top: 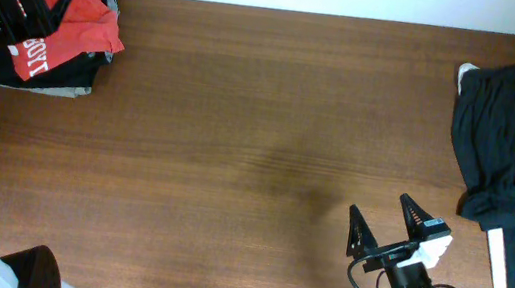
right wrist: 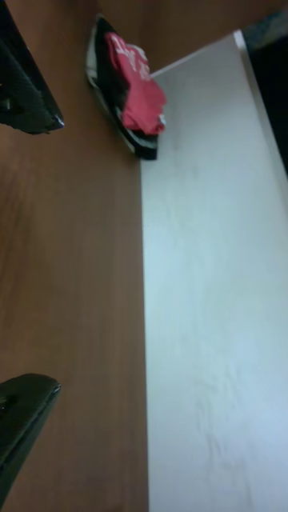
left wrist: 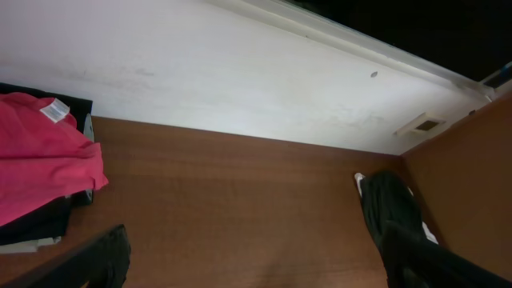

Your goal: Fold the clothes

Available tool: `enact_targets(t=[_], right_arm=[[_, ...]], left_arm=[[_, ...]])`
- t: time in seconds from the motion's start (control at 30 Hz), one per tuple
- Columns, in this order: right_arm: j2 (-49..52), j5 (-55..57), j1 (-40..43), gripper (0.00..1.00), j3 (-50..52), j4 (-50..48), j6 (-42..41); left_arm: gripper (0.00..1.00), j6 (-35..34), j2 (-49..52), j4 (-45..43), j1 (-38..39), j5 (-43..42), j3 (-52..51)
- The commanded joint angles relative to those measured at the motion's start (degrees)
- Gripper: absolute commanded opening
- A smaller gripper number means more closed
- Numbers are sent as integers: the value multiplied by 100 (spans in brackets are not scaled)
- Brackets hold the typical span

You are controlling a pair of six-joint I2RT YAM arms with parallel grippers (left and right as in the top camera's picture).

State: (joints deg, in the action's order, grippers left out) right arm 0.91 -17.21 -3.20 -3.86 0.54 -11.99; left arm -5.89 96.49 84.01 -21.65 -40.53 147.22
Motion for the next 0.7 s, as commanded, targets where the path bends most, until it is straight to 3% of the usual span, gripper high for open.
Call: enact_targets(t=[0.0,0.2,0.47,0.67], right_arm=[[-72,522,-46,98,125,-127,-48],[-72,828,107,99,354,-581,-50],[-70,780,98,99,354,299,-52],[-55,780,98,99,354,310,-52]], left_arm=[[99,-33,-2,-13,17,-59,15],[99,-33,-2,-13,17,-59,15],[99,-33,-2,-13,17,-59,15],[99,-33,-2,-13,17,-59,15]])
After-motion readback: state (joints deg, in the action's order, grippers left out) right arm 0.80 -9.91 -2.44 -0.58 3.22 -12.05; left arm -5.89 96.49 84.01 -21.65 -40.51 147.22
